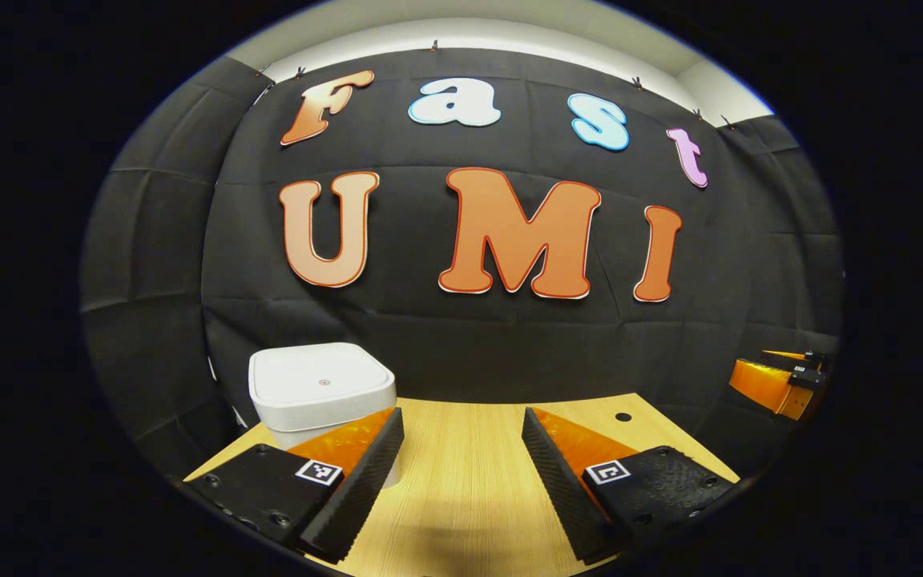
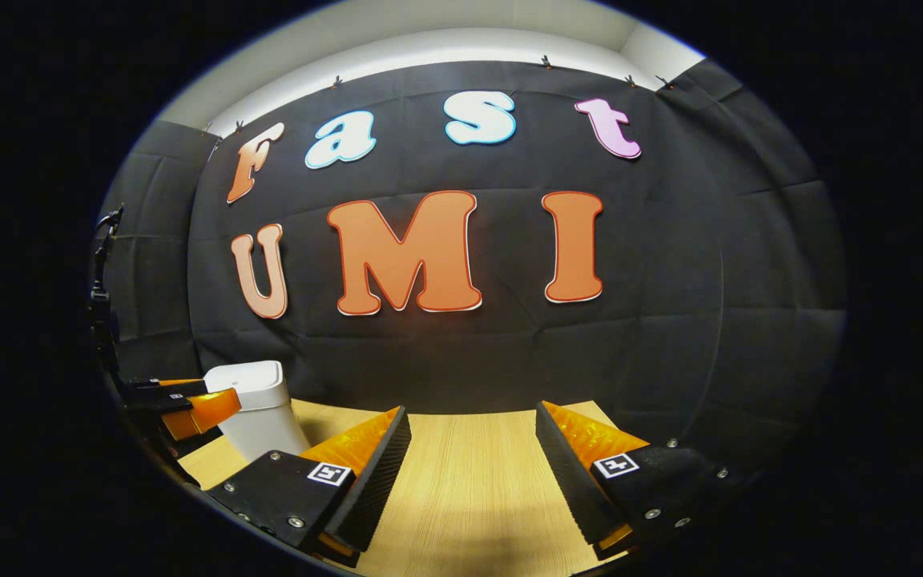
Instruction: Press the lid of the desktop garbage bin to open it, pick up the crumpled paper on the desktop and throw it into the bin, then pick up the pop can on the desktop and drop it into the bin, and finally close the garbage bin lid.
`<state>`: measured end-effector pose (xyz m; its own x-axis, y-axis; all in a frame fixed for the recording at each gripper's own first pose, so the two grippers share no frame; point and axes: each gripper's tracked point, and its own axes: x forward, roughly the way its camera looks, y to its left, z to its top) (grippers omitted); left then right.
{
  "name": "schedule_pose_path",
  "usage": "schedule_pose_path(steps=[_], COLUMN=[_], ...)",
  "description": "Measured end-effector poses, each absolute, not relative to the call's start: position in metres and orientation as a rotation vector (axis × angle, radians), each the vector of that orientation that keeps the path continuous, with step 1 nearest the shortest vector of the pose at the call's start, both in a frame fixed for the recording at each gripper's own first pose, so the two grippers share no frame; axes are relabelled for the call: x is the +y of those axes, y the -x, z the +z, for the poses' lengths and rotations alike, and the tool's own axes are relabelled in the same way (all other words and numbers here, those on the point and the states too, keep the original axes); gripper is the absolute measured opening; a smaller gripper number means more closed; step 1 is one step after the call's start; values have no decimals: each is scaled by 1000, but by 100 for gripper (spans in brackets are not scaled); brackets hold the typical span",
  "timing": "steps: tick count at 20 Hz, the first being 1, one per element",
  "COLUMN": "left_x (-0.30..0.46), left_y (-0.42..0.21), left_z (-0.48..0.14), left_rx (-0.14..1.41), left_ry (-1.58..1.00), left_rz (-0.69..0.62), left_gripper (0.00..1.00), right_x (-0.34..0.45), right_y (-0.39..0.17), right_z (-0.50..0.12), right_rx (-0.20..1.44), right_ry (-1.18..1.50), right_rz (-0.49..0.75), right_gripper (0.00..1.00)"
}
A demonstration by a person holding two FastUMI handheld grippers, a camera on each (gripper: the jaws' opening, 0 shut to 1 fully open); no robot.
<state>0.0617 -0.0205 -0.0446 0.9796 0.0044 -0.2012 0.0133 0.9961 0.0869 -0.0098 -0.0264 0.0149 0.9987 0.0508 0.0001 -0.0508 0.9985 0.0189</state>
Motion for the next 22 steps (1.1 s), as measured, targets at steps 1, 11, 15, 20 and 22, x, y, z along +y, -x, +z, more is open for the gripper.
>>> schedule_pose_path(steps=[1, 11, 15, 20, 22], left_x=[-18, -3, 0, 2, -1], left_y=[-61, -56, -58, -60, -61], left_z=[-44, -37, -36, -35, -36], left_rx=[200, 177, 176, 178, 178], left_ry=[-87, -72, -76, -71, -74], left_rz=[-1, 23, 27, 31, 32], left_gripper=[94, 94, 94, 94, 94], right_x=[-26, -10, -8, -8, -8], right_y=[8, 6, 5, 2, 2], right_z=[16, 11, 12, 10, 11], right_rx=[2, 30, 32, 36, 37], right_ry=[-14, 3, 0, 3, 4], right_rz=[55, 74, 71, 74, 73], right_gripper=[94, 94, 94, 94, 94])
